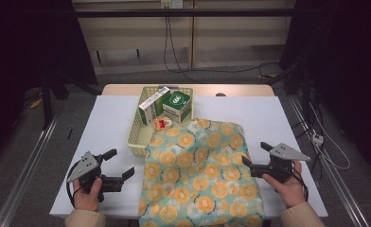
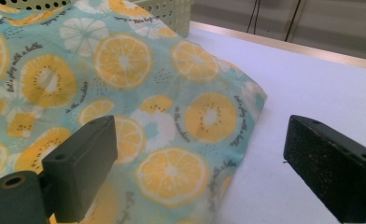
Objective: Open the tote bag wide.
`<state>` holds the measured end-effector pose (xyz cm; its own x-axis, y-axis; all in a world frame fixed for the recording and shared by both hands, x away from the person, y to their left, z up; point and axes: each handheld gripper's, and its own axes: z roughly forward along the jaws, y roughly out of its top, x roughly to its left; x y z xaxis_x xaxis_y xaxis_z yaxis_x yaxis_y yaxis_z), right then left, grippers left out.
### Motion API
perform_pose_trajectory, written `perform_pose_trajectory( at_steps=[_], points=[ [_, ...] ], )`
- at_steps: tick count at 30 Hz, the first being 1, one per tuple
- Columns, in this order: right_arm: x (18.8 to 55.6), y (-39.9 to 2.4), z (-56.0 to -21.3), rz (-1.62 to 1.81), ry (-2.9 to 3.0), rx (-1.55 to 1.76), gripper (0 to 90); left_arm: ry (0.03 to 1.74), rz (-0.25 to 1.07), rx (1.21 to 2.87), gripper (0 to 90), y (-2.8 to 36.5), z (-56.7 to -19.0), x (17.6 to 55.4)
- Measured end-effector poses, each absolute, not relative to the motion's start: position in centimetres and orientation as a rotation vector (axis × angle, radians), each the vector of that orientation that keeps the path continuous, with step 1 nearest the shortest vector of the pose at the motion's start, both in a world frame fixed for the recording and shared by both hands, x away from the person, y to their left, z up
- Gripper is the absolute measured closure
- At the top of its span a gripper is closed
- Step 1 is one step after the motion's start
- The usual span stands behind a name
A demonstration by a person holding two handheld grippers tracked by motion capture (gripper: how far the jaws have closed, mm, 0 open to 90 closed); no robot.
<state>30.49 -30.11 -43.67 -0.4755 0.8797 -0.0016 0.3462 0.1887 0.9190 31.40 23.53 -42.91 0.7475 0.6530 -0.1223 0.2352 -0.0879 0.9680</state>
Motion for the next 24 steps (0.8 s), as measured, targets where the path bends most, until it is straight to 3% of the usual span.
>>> perform_pose_trajectory(
  at_steps=[15,24],
  points=[
    [42.0,-29.1,-44.0,1.096,2.015,1.303,15.6,0.698,0.399,1.660,2.0,23.4,-42.7,31.4],
    [45.3,-28.3,-46.4,0.973,2.142,1.347,26.7,0.684,0.391,1.676,2.1,23.1,-42.7,31.9]
  ],
)
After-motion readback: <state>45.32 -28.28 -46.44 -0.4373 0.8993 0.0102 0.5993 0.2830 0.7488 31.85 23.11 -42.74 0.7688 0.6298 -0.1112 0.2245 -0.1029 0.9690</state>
